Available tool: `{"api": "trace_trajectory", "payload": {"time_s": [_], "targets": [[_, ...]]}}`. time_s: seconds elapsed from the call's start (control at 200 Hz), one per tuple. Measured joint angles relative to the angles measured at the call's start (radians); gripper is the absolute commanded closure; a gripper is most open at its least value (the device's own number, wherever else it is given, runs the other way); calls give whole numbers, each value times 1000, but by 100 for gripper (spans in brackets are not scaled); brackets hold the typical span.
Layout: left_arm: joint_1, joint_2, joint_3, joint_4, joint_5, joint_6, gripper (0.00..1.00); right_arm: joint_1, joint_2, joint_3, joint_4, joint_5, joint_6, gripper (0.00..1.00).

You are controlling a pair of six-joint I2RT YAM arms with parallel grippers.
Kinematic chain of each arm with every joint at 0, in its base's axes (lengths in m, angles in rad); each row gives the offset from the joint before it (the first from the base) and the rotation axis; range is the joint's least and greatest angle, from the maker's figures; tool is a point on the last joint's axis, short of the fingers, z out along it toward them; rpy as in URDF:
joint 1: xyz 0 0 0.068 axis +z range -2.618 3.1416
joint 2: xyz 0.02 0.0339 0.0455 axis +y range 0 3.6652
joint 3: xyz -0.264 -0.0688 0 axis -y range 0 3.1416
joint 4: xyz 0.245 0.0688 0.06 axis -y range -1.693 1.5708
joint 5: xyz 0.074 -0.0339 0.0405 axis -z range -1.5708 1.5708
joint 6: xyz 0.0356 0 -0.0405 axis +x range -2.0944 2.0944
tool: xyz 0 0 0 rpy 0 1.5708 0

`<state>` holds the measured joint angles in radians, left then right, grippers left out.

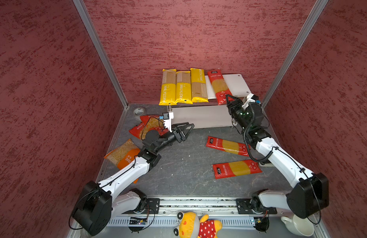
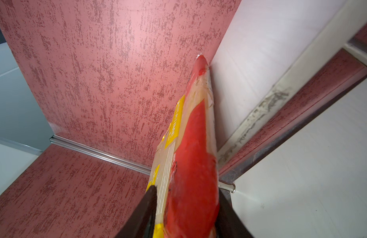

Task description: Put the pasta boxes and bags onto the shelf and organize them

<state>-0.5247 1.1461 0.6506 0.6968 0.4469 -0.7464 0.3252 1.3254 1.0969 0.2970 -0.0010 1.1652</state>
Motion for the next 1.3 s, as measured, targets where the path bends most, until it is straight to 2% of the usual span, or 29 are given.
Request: {"api": "trace_trajectory", "payload": {"time_s": [0.165, 0.426, 0.721, 0.987, 1.303], "targets": [[-2, -3, 0, 0, -2, 0, 25, -2, 34, 2, 33, -53, 37, 76], [-8, -5, 0, 0, -5, 0, 26, 8, 117, 40, 102, -125, 111, 83], [-14, -23, -23, -2, -20, 3, 26, 10, 167, 61, 155, -155, 165, 95], [-15, -23, -26, 0, -26, 3, 26, 9, 167, 61, 163, -210, 196, 99], [-23, 0, -26, 7, -23, 3, 26, 7, 167, 38, 201, -232, 219, 97]]}}
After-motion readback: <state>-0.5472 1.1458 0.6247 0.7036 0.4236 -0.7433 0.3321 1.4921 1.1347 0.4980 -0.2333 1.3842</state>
